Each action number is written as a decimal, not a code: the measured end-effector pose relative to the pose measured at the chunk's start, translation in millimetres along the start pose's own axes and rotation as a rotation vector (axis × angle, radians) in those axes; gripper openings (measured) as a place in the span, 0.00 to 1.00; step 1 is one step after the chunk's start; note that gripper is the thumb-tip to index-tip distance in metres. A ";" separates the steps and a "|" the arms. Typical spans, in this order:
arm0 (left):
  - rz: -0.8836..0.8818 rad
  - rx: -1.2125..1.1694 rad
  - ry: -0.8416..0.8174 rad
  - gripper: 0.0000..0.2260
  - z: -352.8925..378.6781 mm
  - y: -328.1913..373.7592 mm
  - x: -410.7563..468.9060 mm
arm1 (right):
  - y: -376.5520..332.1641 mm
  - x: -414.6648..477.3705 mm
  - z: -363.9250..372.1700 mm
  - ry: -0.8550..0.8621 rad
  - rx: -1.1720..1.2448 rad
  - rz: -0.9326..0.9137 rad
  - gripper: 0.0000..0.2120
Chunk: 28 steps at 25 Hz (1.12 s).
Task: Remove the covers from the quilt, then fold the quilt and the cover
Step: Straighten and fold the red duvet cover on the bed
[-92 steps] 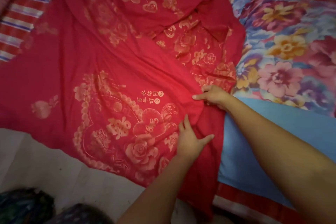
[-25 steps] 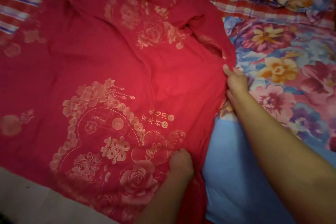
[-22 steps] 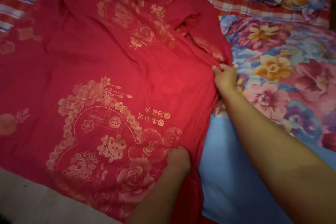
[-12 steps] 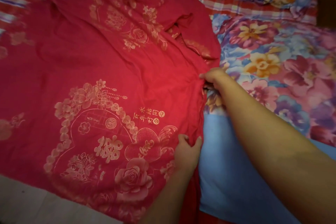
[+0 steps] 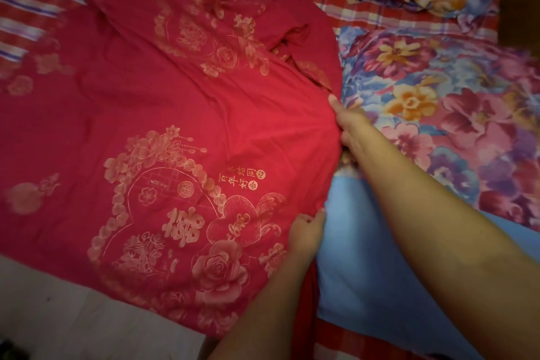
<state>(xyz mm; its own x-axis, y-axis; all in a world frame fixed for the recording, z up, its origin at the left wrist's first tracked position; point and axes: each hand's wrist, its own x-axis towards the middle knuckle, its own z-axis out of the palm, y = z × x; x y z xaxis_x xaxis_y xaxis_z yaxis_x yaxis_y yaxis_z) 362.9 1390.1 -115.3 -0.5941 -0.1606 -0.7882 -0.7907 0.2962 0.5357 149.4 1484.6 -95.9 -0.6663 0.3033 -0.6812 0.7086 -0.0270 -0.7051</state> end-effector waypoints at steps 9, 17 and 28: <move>-0.451 -1.860 -0.350 0.48 0.9 39.9 -35.2 | -38.3 -86.8 -4.0 -0.438 0.184 0.247 0.14; 0.286 -1.940 0.204 0.16 -198.7 16.2 -33.8 | -27.1 -135.4 26.0 -0.422 0.929 0.246 0.10; 0.464 -1.514 -0.048 0.17 -319.6 226.3 -157.0 | -242.6 -230.3 -15.4 -0.697 1.208 -0.400 0.33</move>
<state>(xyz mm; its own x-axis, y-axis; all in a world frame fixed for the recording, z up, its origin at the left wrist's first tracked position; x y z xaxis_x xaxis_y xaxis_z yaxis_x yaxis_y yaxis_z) 230.1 1181.4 226.5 -0.8343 -0.2895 -0.4691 0.0241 -0.8694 0.4936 134.6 1436.0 235.0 -0.9936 -0.0239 -0.1100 0.0623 -0.9308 -0.3602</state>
